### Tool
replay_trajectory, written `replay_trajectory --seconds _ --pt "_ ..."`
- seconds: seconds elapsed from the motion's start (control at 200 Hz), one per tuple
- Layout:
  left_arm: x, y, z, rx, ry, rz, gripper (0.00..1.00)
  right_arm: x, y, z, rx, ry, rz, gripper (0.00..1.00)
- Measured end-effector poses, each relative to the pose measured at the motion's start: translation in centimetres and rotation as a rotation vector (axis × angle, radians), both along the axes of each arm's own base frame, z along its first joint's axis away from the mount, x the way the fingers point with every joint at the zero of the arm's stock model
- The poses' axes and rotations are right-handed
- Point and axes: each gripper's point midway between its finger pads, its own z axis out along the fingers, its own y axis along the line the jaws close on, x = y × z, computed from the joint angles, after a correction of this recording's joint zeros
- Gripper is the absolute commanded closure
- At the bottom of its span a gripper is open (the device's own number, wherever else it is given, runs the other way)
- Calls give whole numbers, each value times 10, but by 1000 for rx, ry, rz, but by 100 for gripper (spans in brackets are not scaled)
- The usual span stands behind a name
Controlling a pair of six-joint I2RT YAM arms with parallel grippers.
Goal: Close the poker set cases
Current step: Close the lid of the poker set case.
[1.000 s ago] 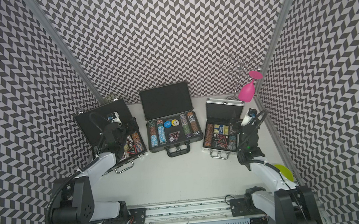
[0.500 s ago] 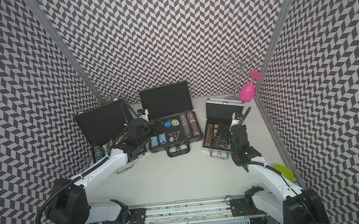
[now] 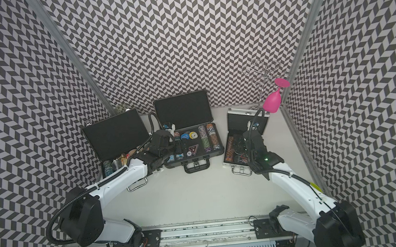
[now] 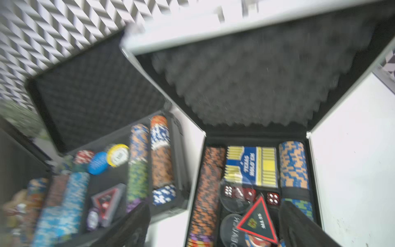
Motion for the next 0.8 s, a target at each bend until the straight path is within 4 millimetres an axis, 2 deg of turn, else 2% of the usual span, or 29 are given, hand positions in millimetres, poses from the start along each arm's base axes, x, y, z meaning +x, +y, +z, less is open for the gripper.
replay_trajectory --seconds 0.095,0.18,0.31,0.446,0.796 --pt "-2 0 -3 -6 13 -1 1 10 1 31 79 -47 -35 10" --pt "-2 -1 -3 -13 17 0 1 19 -4 42 154 -57 -79 15" --pt "-4 -1 -5 -19 24 1 1 35 -19 33 252 -18 -152 22" --pt "-5 0 -4 -20 23 2 2 49 -24 24 322 18 -200 22" --pt "-11 5 -10 -17 35 16 2 63 -34 42 524 -57 -292 26"
